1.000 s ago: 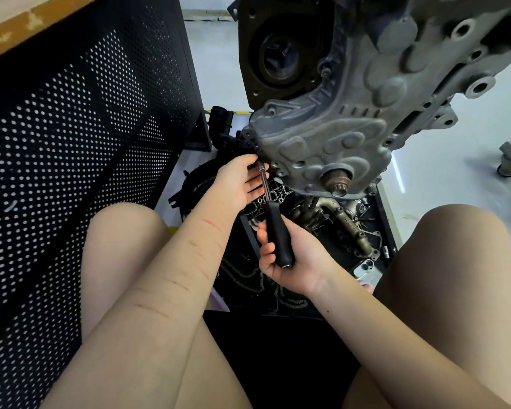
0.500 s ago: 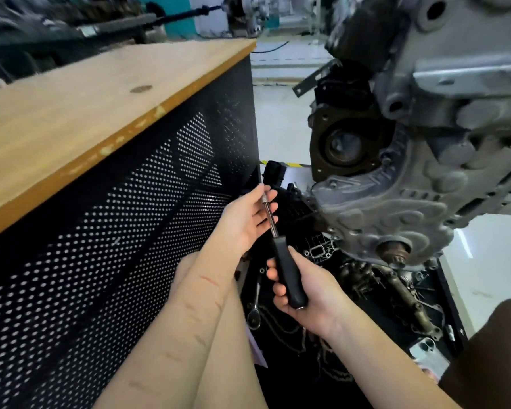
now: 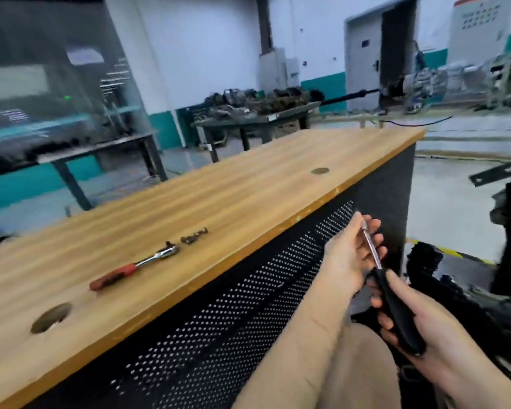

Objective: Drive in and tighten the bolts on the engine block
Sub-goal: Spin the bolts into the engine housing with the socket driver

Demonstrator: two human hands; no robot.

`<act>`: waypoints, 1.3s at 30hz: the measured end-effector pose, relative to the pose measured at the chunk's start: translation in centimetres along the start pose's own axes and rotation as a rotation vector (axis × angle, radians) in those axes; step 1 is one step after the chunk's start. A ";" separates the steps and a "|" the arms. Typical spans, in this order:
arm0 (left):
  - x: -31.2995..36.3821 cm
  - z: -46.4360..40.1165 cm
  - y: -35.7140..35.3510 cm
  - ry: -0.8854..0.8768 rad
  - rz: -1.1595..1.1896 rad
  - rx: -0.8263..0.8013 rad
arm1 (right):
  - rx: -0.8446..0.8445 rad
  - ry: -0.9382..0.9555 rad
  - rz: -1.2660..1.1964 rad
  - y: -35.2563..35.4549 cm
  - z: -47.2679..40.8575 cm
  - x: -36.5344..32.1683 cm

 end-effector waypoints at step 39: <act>14.2 -0.4 21.1 -0.336 -1.855 0.638 | 0.021 -0.098 -0.151 0.1 -1.4 1.8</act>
Point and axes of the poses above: each hand's wrist, its own z-axis away from the middle knuckle, its own y-axis out of the back of the hand, x = y × z, the point moved 2 cm from there along -z, towards the middle knuckle, and after that the axes turned 2 degrees about z, right-handed, at the moved point
